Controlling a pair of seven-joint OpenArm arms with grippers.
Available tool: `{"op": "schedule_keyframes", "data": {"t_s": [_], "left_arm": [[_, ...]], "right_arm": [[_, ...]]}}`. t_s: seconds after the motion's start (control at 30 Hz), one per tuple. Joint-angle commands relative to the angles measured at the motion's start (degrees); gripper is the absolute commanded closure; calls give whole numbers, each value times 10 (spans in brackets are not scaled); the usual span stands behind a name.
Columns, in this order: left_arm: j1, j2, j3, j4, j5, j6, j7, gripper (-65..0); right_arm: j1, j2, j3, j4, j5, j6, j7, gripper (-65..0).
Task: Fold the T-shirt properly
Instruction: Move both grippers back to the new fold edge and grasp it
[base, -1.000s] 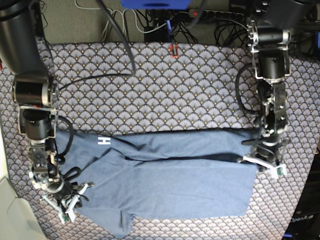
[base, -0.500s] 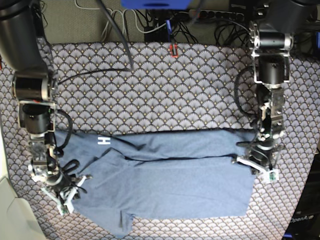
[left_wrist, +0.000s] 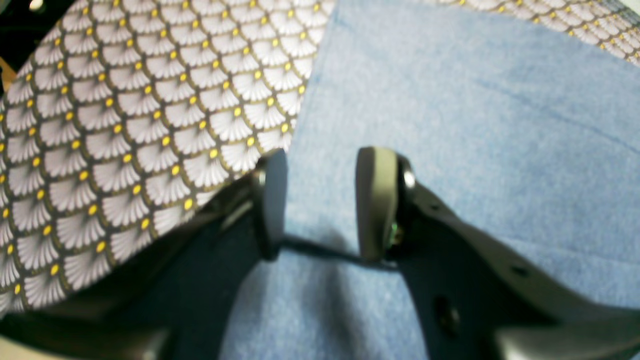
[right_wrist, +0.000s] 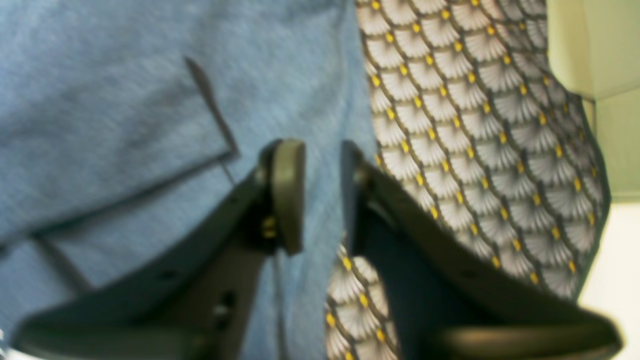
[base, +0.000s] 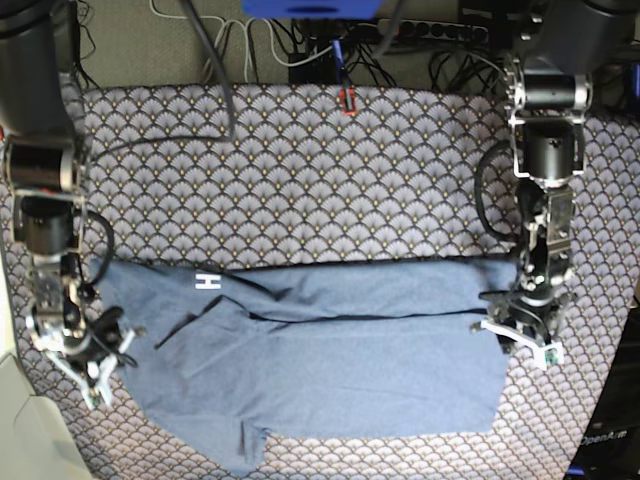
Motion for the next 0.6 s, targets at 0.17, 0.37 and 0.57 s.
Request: {"op": "schedule_keyframes", "data": {"t_s": [0.17,0.37,0.57], "left_arm": [[86,-5,-3,122,-2,-1,16,-234],[175,-3,-7,210,-2,4,30,-234],[210,16,-89,219,-2,0,31,-235]], "right_arm": [[-106,22,40,182,5,-3,-10,-291],[-237,15,85,323,5,-3,-11,-322],[-302,13,138,352,6,-2,-11,-322]]}}
